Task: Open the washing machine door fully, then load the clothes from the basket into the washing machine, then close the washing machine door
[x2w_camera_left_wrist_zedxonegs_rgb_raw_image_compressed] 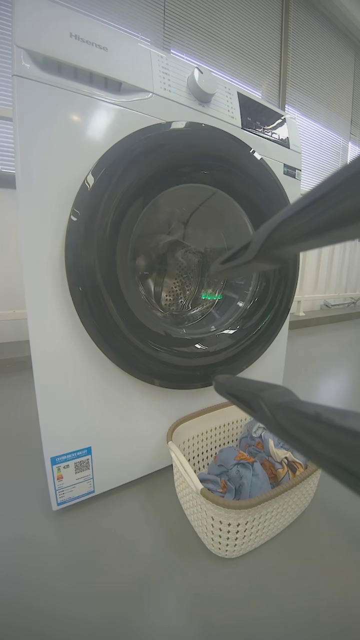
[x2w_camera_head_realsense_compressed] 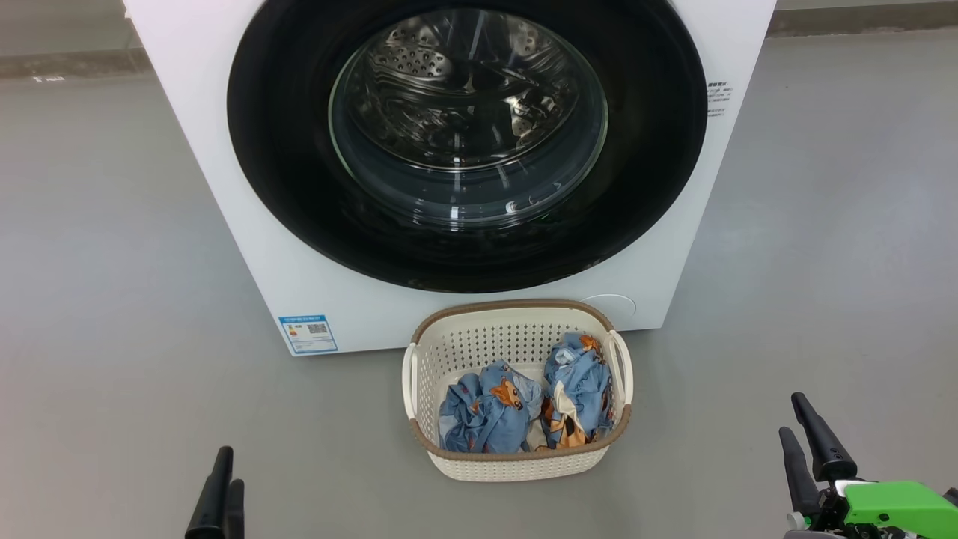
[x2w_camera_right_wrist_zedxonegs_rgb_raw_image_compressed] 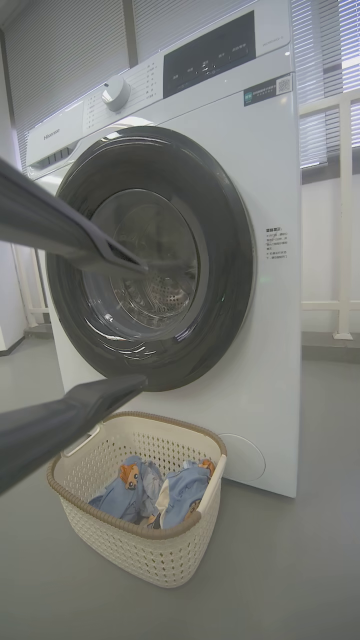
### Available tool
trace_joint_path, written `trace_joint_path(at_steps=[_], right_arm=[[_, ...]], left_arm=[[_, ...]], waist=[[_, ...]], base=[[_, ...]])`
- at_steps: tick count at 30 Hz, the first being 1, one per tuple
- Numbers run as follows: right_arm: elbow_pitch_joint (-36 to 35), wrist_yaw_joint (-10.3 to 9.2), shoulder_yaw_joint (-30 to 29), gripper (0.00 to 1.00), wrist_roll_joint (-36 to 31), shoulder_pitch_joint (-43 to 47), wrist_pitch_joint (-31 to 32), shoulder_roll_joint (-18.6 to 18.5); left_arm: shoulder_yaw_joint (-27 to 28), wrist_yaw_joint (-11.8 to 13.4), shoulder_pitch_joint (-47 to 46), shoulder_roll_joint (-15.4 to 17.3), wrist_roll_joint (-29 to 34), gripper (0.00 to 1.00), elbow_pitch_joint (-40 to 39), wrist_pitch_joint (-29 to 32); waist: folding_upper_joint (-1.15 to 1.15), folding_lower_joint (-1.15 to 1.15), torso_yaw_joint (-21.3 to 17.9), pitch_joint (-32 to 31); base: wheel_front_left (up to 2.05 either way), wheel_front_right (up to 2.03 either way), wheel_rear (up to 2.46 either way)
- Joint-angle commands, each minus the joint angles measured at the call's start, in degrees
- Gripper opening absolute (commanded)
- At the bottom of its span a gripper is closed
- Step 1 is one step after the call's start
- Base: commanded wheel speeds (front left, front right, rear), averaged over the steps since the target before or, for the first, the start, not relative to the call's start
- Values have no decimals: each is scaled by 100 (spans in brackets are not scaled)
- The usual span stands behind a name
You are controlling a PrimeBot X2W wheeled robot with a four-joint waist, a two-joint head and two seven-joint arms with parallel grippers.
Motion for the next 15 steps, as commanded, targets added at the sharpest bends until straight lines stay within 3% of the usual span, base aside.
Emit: trace_joint_path(at_steps=[1,15], right_arm=[[-185,12,27,100,-213,-154,-71,-77],[-277,20,102,100,-1011,-159,-273,-125]], left_arm=[[-20,-6,-173,102,106,100,-181,-68],[-104,-10,-238,132,834,100,-235,-266]], waist=[[0,-1,0,6],[0,-1,2,12]], base=[[0,0,0],[0,0,0]])
